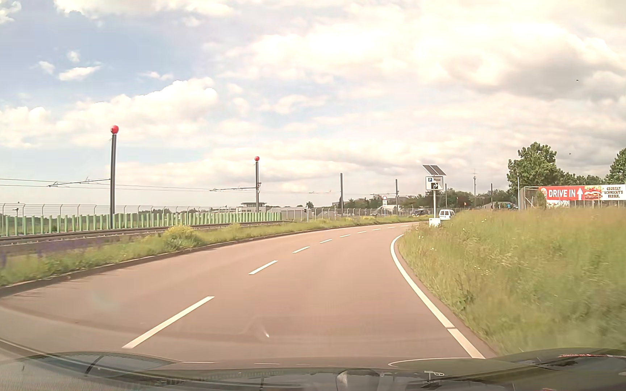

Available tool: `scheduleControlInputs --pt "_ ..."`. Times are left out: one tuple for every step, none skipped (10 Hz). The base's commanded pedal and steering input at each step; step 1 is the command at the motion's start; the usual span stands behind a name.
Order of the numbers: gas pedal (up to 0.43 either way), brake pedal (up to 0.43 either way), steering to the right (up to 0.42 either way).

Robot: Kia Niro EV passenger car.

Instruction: Follow the waypoints while adhering to traffic rules and regulations

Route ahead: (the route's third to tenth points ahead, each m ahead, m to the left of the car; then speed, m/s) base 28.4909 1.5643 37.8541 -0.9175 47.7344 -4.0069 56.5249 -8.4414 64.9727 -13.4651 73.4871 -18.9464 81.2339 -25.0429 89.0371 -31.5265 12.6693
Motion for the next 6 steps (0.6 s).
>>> scheduleControlInputs --pt "0.047 0.0 0.033" --pt "0.047 0.0 0.034" --pt "0.047 0.0 0.034" --pt "0.059 0.0 0.034" --pt "0.059 0.0 0.034" --pt "0.067 0.0 0.035"
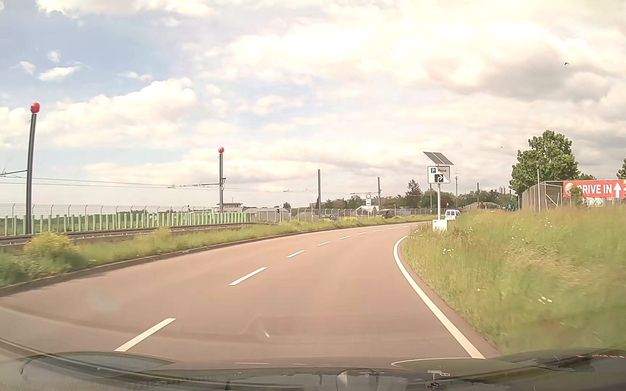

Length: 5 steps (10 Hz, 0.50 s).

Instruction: Follow the waypoints while adhering to traffic rules and regulations

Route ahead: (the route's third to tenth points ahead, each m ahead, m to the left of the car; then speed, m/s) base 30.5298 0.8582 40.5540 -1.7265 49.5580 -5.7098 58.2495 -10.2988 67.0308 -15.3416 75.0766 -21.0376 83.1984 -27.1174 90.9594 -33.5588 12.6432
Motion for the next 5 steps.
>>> scheduleControlInputs --pt "0.067 0.0 0.039" --pt "0.067 0.0 0.039" --pt "0.079 0.0 0.039" --pt "0.079 0.0 0.039" --pt "0.079 0.0 0.039"
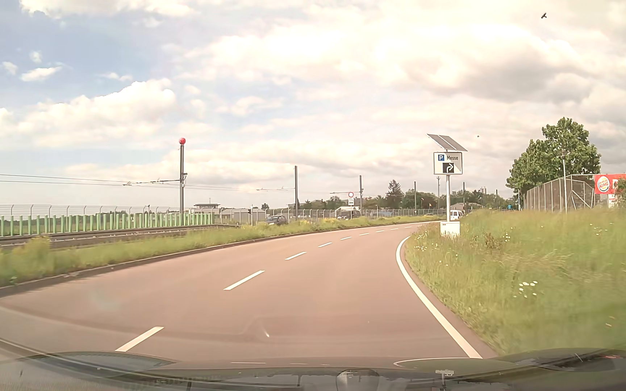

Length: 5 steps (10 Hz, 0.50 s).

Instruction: Follow the waypoints while adhering to traffic rules and regulations

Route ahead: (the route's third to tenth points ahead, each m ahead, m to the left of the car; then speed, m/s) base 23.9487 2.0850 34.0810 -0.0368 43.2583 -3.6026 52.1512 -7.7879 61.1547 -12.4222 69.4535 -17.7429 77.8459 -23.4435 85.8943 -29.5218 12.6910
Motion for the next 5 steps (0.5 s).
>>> scheduleControlInputs --pt "0.079 0.0 0.039" --pt "0.079 0.0 0.04" --pt "0.079 0.0 0.04" --pt "0.079 0.0 0.041" --pt "0.079 0.0 0.042"
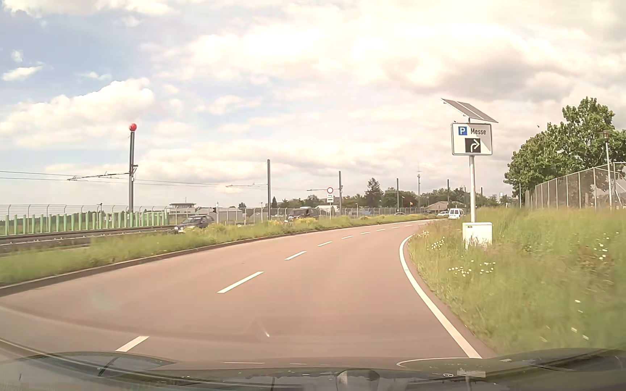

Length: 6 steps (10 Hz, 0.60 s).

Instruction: Follow the waypoints while adhering to traffic rules and regulations

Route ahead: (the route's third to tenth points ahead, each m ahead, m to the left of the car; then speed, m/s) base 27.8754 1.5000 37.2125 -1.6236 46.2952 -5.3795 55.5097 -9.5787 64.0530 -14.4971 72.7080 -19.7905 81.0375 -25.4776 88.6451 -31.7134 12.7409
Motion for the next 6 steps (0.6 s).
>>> scheduleControlInputs --pt "0.079 0.0 0.043" --pt "0.079 0.0 0.043" --pt "0.079 0.0 0.043" --pt "0.067 0.0 0.043" --pt "0.067 0.0 0.042" --pt "0.067 0.0 0.042"
